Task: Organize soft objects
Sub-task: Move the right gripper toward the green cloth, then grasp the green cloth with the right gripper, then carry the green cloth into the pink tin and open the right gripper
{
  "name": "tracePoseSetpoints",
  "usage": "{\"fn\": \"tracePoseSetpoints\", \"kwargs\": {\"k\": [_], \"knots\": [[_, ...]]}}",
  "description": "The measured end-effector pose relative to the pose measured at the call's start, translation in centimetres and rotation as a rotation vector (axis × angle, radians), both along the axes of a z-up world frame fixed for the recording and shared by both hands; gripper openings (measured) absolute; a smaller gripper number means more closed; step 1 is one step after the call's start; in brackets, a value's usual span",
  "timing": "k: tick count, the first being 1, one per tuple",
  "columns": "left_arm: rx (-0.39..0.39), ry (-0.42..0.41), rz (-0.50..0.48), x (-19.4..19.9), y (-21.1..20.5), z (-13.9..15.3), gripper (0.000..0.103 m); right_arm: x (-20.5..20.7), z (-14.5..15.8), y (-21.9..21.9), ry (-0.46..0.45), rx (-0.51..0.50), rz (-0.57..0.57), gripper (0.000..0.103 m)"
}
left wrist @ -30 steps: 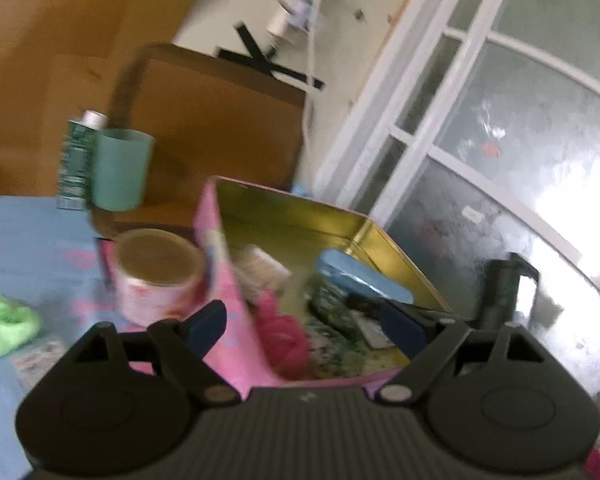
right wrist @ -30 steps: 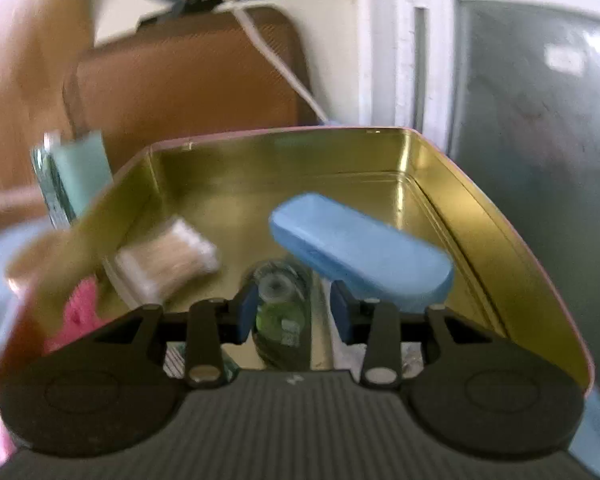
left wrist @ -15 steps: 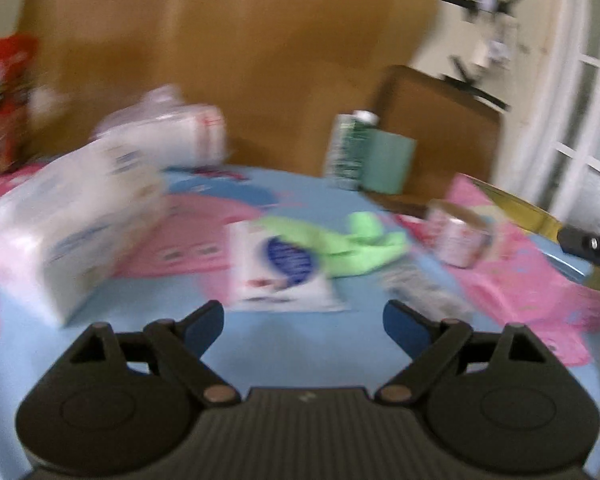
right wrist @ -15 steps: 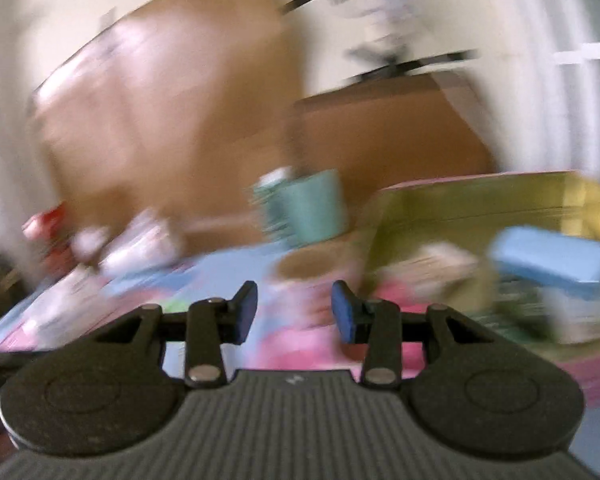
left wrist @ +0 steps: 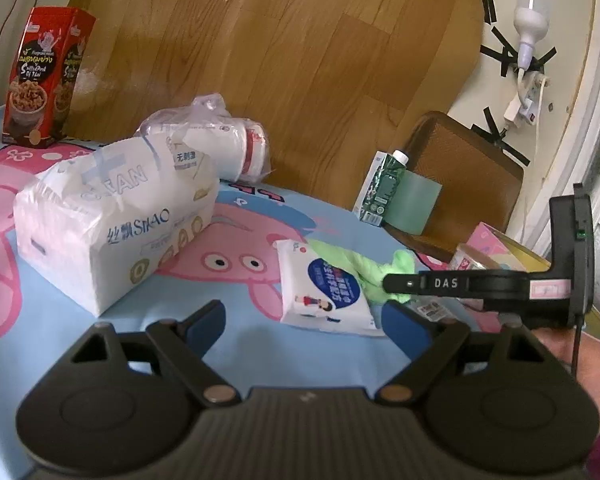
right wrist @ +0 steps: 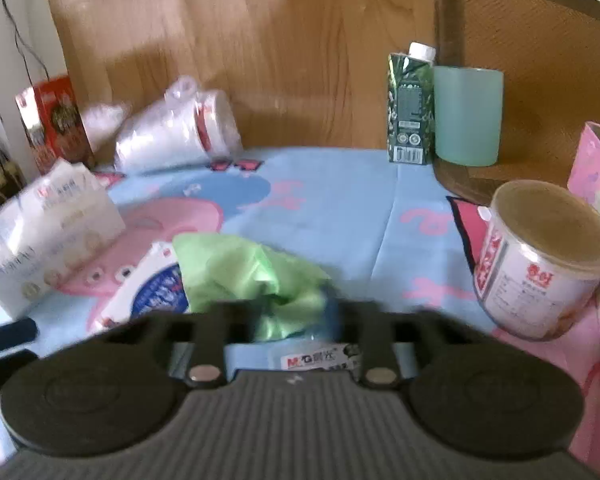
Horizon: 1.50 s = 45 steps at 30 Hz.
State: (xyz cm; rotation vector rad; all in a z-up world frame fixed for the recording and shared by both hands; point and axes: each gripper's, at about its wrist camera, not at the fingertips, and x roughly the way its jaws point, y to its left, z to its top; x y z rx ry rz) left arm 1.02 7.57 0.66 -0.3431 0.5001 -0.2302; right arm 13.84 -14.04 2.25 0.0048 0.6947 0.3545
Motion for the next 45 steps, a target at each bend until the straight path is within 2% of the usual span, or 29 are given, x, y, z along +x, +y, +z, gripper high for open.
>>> {"fn": "tracePoseSetpoints", "kwargs": {"k": [5,9,13,15,16,17,19,21,23,24,25,26,27,29,35,38,40,42,43,44,45], "knots": [[-0.008,0.006,-0.002,0.1,0.1,-0.1,0.088,-5.3,4.0,-2.2,-0.154,0.102,-0.025,0.013],[0.002,-0.004,-0.013,0.0,-0.1,0.0,0.088,-12.4,5.3,-4.4,-0.256,0.089,0.011,0.013],[0.028,-0.010,-0.086,-0.5,-1.4,0.5,0.083,-18.3,2.4,-5.5,-0.211,0.025,0.026,0.016],[-0.006,-0.005,-0.155,-1.1,-2.6,0.8,0.080,-19.6,0.6,-5.1,-0.172,-0.017,0.017,0.017],[-0.031,0.001,-0.202,-1.5,-3.4,1.0,0.080,-20.0,-0.2,-5.1,-0.157,-0.026,0.016,0.022],[-0.045,0.009,-0.254,-1.9,-4.4,1.2,0.078,-20.3,-0.7,-5.1,-0.139,-0.019,0.018,0.033],[-0.028,0.036,-0.340,-2.4,-6.6,1.5,0.072,-20.6,-1.2,-4.8,-0.143,0.013,0.019,0.045],[-0.018,0.075,-0.390,-2.5,-8.1,1.6,0.069,-20.5,-1.0,-4.4,-0.152,0.008,0.026,0.050],[-0.042,0.127,-0.419,-2.1,-9.2,1.3,0.067,-20.2,-1.2,-4.2,-0.162,-0.008,0.025,0.051],[-0.057,0.162,-0.435,-1.8,-9.7,0.8,0.058,-20.0,-1.5,-4.2,-0.161,-0.005,0.023,0.051],[-0.068,0.207,-0.456,-1.3,-10.4,0.3,0.053,-20.2,-1.7,-4.6,-0.173,-0.002,0.028,0.046],[-0.076,0.233,-0.467,-1.0,-10.9,-0.2,0.044,-20.2,-1.8,-4.4,-0.188,-0.015,0.021,0.019],[-0.075,0.218,-0.463,-1.1,-11.3,-0.2,0.042,-20.3,-1.8,-4.5,-0.202,-0.035,0.010,0.013],[-0.077,0.212,-0.496,-0.9,-12.5,0.4,0.038,-20.7,-1.5,-5.4,-0.221,-0.019,-0.003,0.012],[-0.042,0.070,-0.623,-0.4,-18.3,5.5,0.038,-22.5,0.9,-8.5,-0.442,-0.062,-0.175,0.012],[0.008,0.007,-0.685,0.2,-22.7,7.8,0.041,-22.3,2.3,-11.3,-0.488,-0.065,-0.270,0.012],[0.044,-0.034,-0.697,0.5,-25.1,8.8,0.052,-21.5,3.1,-13.3,-0.485,-0.064,-0.336,0.013],[0.060,-0.063,-0.662,0.4,-26.4,9.3,0.070,-19.6,4.0,-15.4,-0.465,-0.063,-0.409,0.017],[0.064,-0.071,-0.639,0.4,-26.7,9.4,0.072,-18.0,4.3,-16.5,-0.443,-0.066,-0.447,0.025],[0.067,-0.073,-0.618,0.5,-26.8,9.4,0.072,-16.5,4.3,-17.7,-0.418,-0.068,-0.470,0.052],[0.071,-0.071,-0.602,0.5,-26.6,9.3,0.072,-15.1,4.1,-18.4,-0.397,-0.076,-0.489,0.067]]}}
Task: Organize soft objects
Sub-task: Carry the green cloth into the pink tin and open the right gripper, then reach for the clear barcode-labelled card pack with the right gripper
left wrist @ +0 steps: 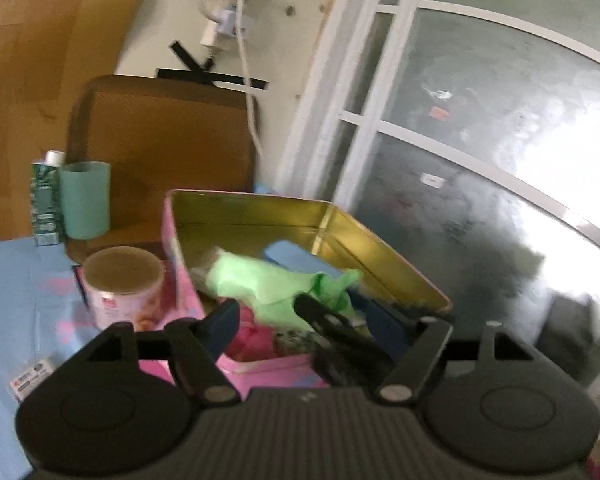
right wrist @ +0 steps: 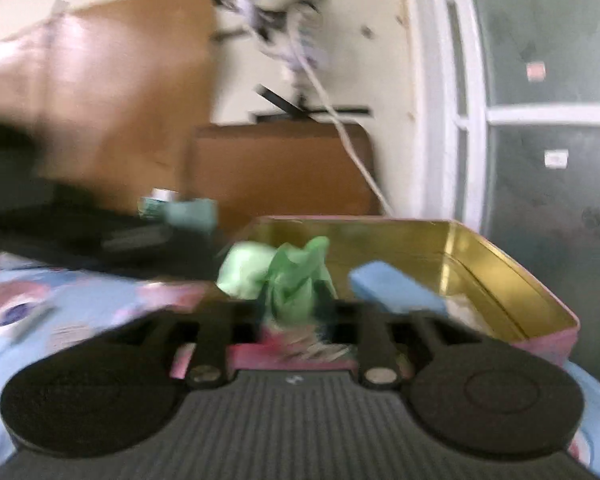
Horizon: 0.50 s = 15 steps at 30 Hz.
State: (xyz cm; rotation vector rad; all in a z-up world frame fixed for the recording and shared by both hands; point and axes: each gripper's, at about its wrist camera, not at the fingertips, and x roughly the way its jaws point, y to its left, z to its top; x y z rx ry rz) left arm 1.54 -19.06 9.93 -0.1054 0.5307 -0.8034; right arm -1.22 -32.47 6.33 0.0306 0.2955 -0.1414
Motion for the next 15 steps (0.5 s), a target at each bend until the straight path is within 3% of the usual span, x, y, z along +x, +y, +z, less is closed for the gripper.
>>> {"fn": "tracePoseSetpoints", "kwargs": {"k": [1,3,6,9,12,15], "knots": [[0.006,0.001,0.015,-0.1,0.5,-0.3,0.073,1.4,-0.3,-0.8,0.035,-0.015,-0.015,0.081],[0.031,-0.007,0.045,-0.5,1.9,-1.0,0.077,2.6,-0.9,-1.5,0.077,-0.060,-0.074,0.079],[0.096,-0.033,0.121,-0.9,5.4,-2.4,0.082,-0.4,-1.0,-2.2,-0.021,-0.016,-0.104,0.079],[0.131,0.012,0.208,-0.8,9.5,-4.6,0.082,-4.7,-1.1,-1.3,-0.138,0.002,-0.135,0.080],[0.161,0.027,0.314,-1.0,13.7,-6.3,0.082,-7.0,-1.9,1.5,-0.184,-0.004,-0.047,0.079],[0.189,0.024,0.430,-1.2,17.4,-7.2,0.082,-7.0,-2.5,4.5,-0.114,0.014,0.113,0.075]]}}
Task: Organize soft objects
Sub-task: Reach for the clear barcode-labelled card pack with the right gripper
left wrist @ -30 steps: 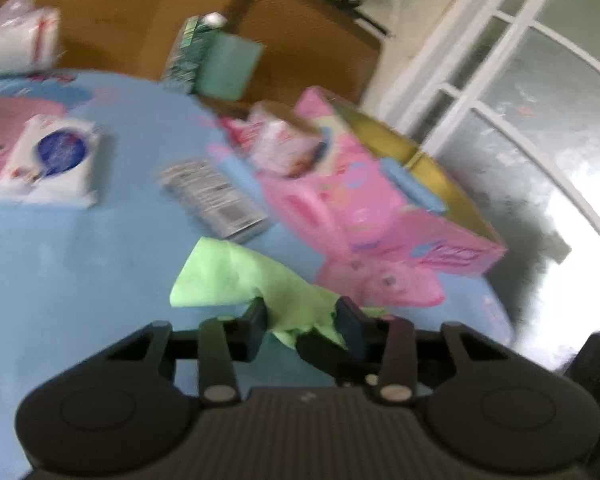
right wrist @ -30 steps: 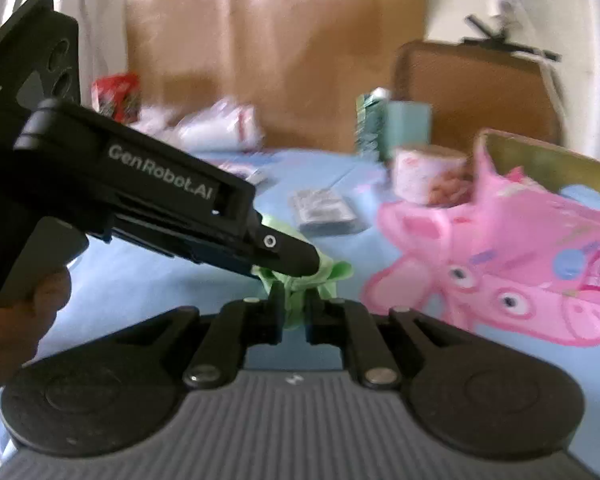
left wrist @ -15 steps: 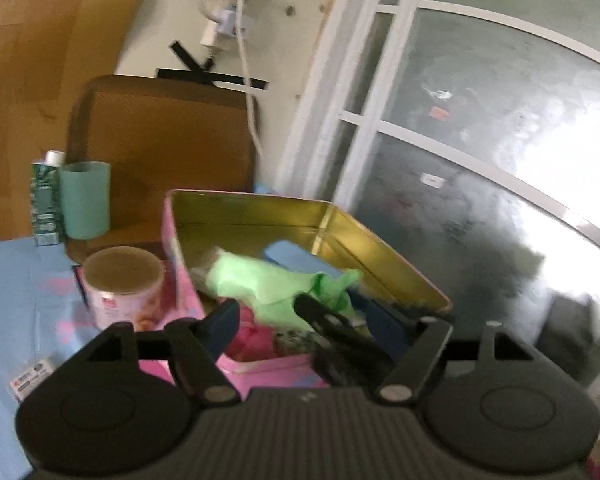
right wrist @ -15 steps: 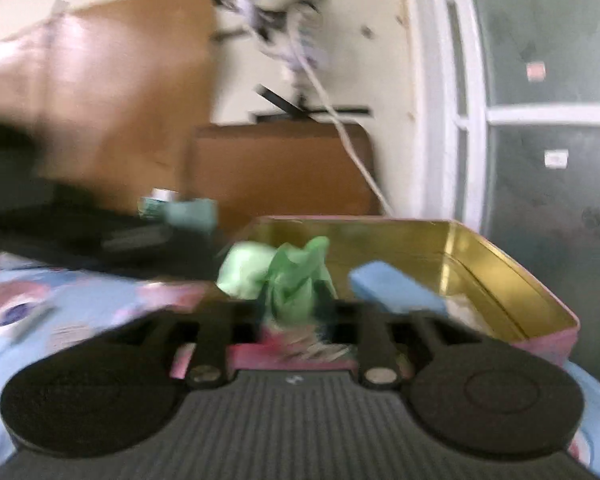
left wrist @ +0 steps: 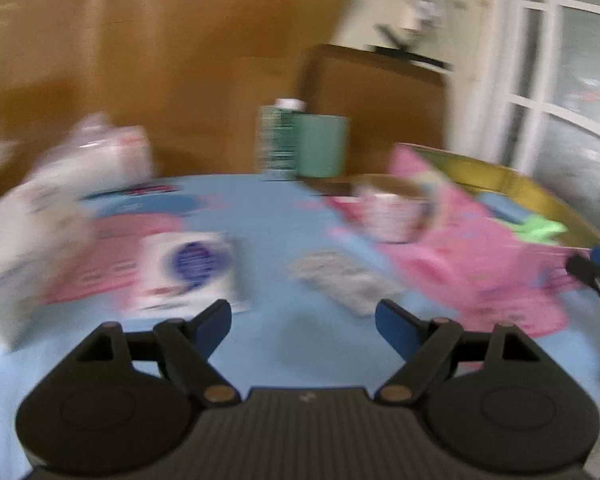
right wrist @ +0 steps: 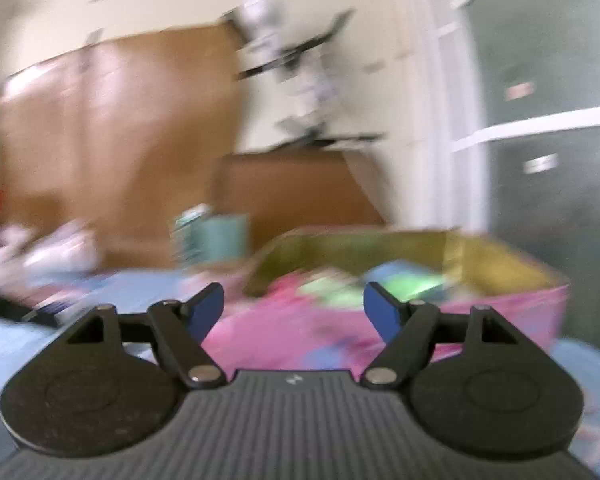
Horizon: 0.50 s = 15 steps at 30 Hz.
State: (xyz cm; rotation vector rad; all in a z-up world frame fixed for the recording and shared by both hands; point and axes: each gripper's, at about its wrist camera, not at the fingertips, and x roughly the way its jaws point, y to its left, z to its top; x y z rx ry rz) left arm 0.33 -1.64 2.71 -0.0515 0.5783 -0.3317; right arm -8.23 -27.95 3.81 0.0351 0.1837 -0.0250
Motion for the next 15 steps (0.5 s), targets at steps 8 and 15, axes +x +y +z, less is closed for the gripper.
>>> {"fn": "tracePoseSetpoints", "kwargs": {"k": [8,15], "knots": [[-0.090,0.034,0.150,-0.1,6.8,-2.4,0.083,6.9,-0.4,7.2,0.253,-0.012,0.319,0.065],[-0.114,0.052,0.144,0.5,6.8,-2.3,0.083,13.6,-2.2,10.7,0.436,-0.083,0.344,0.060]]}}
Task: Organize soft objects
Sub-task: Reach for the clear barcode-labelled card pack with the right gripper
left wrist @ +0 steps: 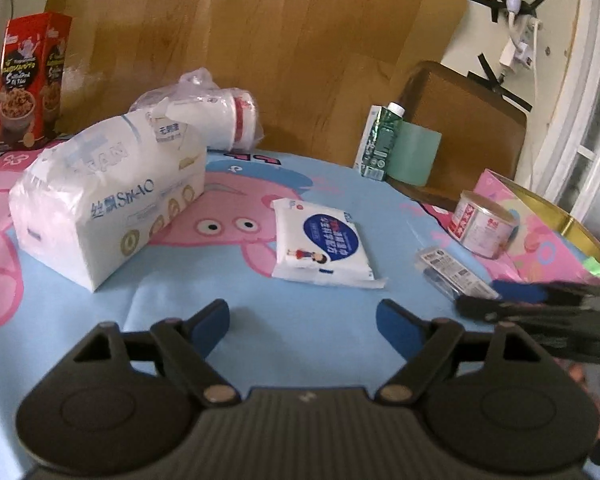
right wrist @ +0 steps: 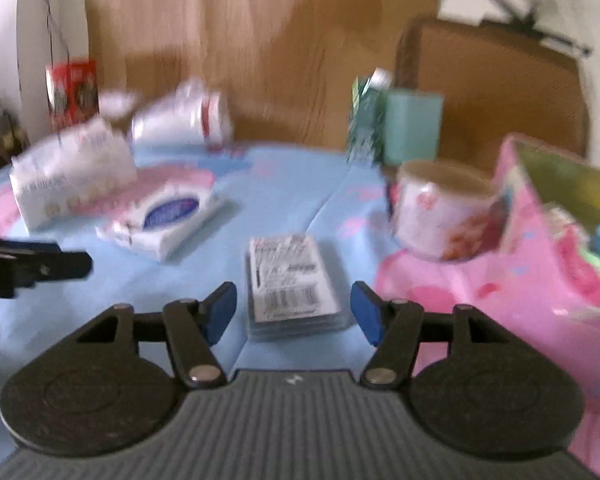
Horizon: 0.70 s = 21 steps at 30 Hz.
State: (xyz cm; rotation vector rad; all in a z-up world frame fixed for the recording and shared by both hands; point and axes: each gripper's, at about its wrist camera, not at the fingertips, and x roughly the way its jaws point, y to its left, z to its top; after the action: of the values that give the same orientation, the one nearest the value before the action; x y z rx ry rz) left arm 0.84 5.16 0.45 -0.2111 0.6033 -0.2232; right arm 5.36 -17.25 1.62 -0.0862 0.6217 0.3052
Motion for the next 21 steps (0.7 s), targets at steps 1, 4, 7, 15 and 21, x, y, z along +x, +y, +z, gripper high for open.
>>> {"fn": "tracePoseSetpoints", "kwargs": {"k": [1,4,7,15,21], "knots": [[0.001,-0.001,0.000,-0.1,0.0,0.0,0.083,-0.2,-0.1,-0.3,-0.004,0.020,-0.013,0.060],[-0.003,0.002,-0.004,-0.2,0.0,-0.1,0.085,-2.2,0.1,-0.6,0.004,0.048,-0.034,0.060],[0.003,0.006,-0.017,0.2,-0.1,-0.4,0.089,-6.4,-0.2,-0.8,-0.021,0.071,-0.013,0.060],[0.132,0.033,-0.066,0.6,-2.4,-0.4,0.102,-12.3,-1.4,-1.8,-0.111,0.069,-0.063,0.062],[0.245,0.047,-0.065,0.4,-3.9,-0.7,0.102,-12.3,-1.6,-1.3,-0.134,0.074,-0.069,0.068]]}}
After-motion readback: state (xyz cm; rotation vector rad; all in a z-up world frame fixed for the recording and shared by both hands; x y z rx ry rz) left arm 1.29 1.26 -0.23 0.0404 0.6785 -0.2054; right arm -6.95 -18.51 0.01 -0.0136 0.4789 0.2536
